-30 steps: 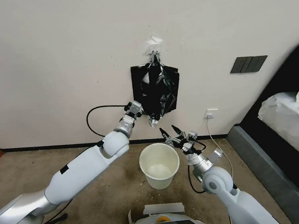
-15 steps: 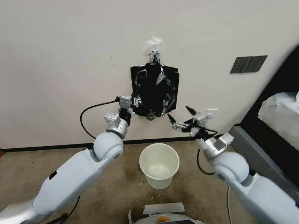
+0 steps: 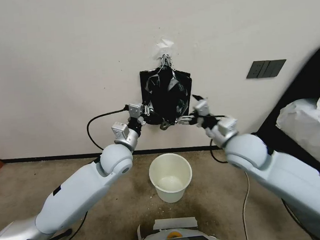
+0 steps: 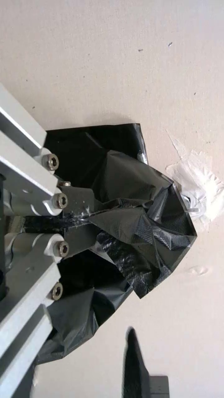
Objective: Place a trash bag onto the trash bin.
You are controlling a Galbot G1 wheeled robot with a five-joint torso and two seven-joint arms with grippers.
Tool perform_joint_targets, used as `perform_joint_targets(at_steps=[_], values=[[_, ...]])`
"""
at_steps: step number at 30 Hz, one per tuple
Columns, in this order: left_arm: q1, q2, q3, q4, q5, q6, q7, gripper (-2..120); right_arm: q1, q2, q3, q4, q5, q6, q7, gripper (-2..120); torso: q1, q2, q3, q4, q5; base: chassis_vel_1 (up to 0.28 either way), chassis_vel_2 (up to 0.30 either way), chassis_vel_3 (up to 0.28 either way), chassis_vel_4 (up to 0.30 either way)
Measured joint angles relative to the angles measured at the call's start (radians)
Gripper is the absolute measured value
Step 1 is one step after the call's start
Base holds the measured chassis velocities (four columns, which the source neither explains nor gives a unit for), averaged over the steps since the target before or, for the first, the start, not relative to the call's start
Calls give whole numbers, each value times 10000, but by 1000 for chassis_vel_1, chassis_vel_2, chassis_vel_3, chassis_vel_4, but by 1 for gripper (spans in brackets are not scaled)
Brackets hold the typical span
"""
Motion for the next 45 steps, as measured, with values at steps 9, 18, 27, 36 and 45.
perform_joint_targets(at_steps=[9,18,27,36,45], values=[[-54,-79,62,-82,-38,25,14,0,1567,76,-1584,-250,33,-1204,280,98,0,0,0,-3,2,0,0,0,0],[-107,-67,84,-171,-39,29,81,0,2548,57,-2481,-477,624,-1814,948,74,0,0,0,-2,1,0,0,0,0],[-207,-162,237,-166,-45,29,92,0,2794,-318,-2771,-507,549,-1810,985,44,0,0,-2,-5,2,0,0,0,0],[-74,-182,190,-171,-39,29,55,0,2585,-588,-2668,-510,700,-1786,1328,10,0,0,-1,-2,-1,0,0,0,0],[592,-43,-236,-185,70,25,80,0,868,-704,-1096,-134,1234,-590,1516,0,0,0,-1,-3,0,0,0,0,0]])
